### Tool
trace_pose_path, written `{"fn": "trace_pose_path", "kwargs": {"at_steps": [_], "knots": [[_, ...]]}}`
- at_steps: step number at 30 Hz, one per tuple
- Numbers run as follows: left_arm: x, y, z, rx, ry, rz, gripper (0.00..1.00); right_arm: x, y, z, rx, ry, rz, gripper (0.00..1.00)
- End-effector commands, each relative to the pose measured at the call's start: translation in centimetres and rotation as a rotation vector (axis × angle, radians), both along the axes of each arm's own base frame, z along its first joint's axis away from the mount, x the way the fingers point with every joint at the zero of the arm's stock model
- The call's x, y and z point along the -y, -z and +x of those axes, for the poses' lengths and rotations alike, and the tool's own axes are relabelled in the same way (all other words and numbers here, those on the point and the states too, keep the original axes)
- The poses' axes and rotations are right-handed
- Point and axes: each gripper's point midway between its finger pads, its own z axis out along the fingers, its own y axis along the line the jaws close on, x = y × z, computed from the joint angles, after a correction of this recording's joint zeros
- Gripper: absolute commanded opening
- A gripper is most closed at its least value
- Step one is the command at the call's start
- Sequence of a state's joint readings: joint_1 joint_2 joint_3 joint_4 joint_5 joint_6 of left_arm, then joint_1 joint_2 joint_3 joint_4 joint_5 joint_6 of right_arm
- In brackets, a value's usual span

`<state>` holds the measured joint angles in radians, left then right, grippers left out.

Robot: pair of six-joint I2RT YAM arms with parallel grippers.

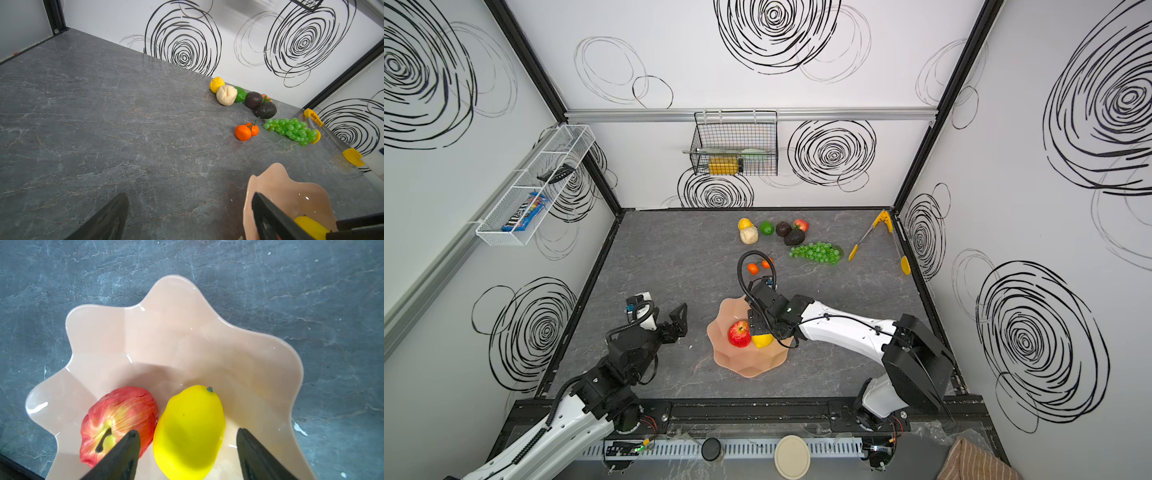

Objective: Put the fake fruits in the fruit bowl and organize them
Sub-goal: 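Lower the lemon beside the red apple and open the right gripper, then reach the left gripper to the pale fruit while the right gripper withdraws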

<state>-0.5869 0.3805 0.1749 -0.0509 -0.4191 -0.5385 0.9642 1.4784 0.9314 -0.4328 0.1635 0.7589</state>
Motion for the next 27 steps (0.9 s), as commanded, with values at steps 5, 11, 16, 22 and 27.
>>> {"fn": "trace_pose_path", "kwargs": {"at_steps": [5,11,16,22,27], "knots": [[0.2,-0.7,0.3,0.028,0.005,-0.023,0.96,0.3,-1.6,0.3,0.046,-0.016,-0.009,0.74],[1.5,-1.3,0.7,0.012,0.052,-0.053,0.96,3.3,-9.4,3.8,0.32,0.022,-0.034,0.78],[4.7,-2.9,2.4,-0.01,0.125,-0.113,0.96,6.9,-12.6,4.9,0.473,0.108,0.075,0.82],[10.3,-4.6,7.0,-0.069,0.227,-0.059,0.96,9.3,-12.9,3.7,0.584,0.13,0.244,0.86],[14.7,-4.6,12.5,-0.116,0.302,-0.07,0.96,10.9,-10.4,2.5,0.618,0.146,0.287,0.89]]}}
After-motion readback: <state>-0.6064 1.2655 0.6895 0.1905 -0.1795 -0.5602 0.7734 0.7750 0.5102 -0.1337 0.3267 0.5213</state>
